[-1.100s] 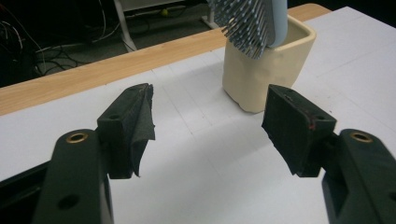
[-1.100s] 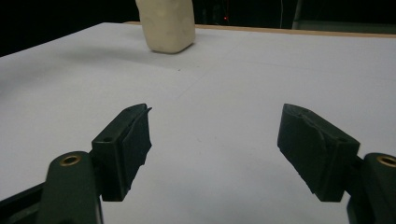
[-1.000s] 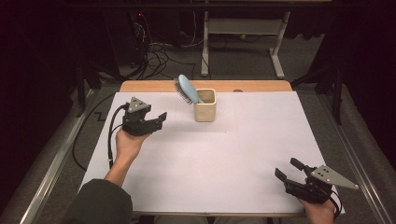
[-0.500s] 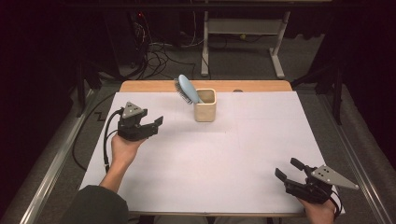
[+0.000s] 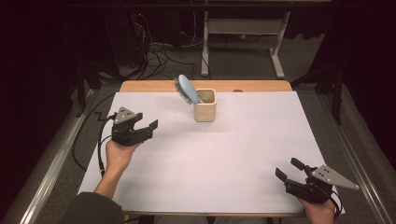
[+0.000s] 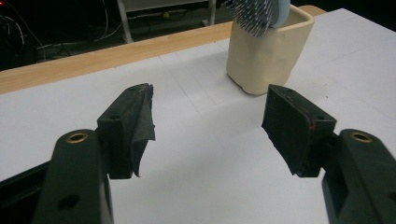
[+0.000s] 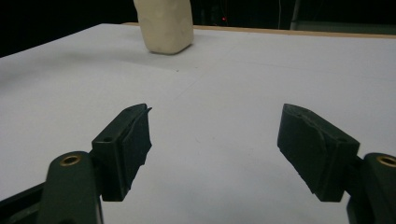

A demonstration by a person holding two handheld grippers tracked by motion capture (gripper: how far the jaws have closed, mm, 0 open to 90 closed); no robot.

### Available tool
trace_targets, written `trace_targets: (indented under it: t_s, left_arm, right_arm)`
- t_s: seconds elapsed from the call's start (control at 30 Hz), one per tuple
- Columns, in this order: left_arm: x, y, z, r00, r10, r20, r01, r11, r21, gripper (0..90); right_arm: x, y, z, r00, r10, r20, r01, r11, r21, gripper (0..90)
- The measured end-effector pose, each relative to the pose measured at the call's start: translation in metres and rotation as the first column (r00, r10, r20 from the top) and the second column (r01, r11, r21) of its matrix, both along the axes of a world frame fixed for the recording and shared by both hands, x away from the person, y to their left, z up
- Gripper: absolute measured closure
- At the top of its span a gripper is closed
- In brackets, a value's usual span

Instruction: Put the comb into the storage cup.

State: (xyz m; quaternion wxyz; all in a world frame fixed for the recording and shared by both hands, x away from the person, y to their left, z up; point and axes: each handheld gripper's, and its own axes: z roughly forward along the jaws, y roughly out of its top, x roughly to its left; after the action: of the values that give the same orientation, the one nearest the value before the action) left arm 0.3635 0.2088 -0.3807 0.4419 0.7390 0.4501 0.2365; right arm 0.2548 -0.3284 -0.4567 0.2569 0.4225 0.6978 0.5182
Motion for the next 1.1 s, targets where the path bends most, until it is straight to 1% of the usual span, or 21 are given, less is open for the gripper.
trace_targets:
  t_s: [0.17, 0.3, 0.4, 0.53, 0.7, 0.87, 1.03, 1.1]
  left_arm:
    - [-0.004, 0.003, -0.004, 1.0, 0.0, -0.005, 0.0, 1.0, -0.003, 33.9]
    - [-0.009, 0.006, -0.006, 1.0, -0.002, 0.003, 0.002, 1.0, -0.003, 33.9]
    - [-0.011, 0.009, -0.008, 1.0, 0.002, -0.001, -0.002, 1.0, 0.004, 33.9]
    - [-0.013, 0.011, -0.007, 0.9999, 0.007, 0.01, -0.007, 0.9999, -0.011, 33.9]
    - [-0.017, 0.012, -0.006, 0.9998, -0.003, 0.019, 0.003, 0.9999, -0.011, 33.9]
    - [-0.021, 0.013, -0.008, 0.9999, -0.005, 0.016, 0.005, 1.0, -0.007, 34.0]
    - [-0.025, 0.016, -0.01, 0.9999, -0.002, 0.012, 0.003, 0.9998, -0.022, 34.1]
    - [-0.026, 0.017, -0.011, 0.9999, -0.002, 0.013, 0.002, 0.9998, -0.022, 34.1]
  right_arm:
    - [0.0, 0.0, 0.0, 1.0, -0.001, 0.003, 0.001, 1.0, 0.002, 26.2]
    - [0.0, 0.0, 0.0, 1.0, -0.002, -0.002, 0.002, 1.0, -0.001, 26.2]
    - [0.0, 0.0, 0.0, 1.0, -0.004, -0.001, 0.004, 1.0, -0.001, 26.2]
    - [0.0, 0.0, 0.0, 1.0, -0.005, -0.002, 0.005, 1.0, -0.001, 26.2]
    - [-0.001, -0.001, 0.0, 1.0, -0.006, -0.001, 0.006, 1.0, 0.0, 26.2]
    - [-0.001, -0.001, 0.0, 1.0, -0.009, -0.002, 0.009, 1.0, 0.0, 26.2]
    - [-0.001, -0.001, 0.0, 1.0, -0.009, 0.001, 0.009, 1.0, 0.004, 26.2]
    - [-0.001, -0.001, 0.0, 0.9999, -0.01, 0.001, 0.01, 1.0, 0.003, 26.2]
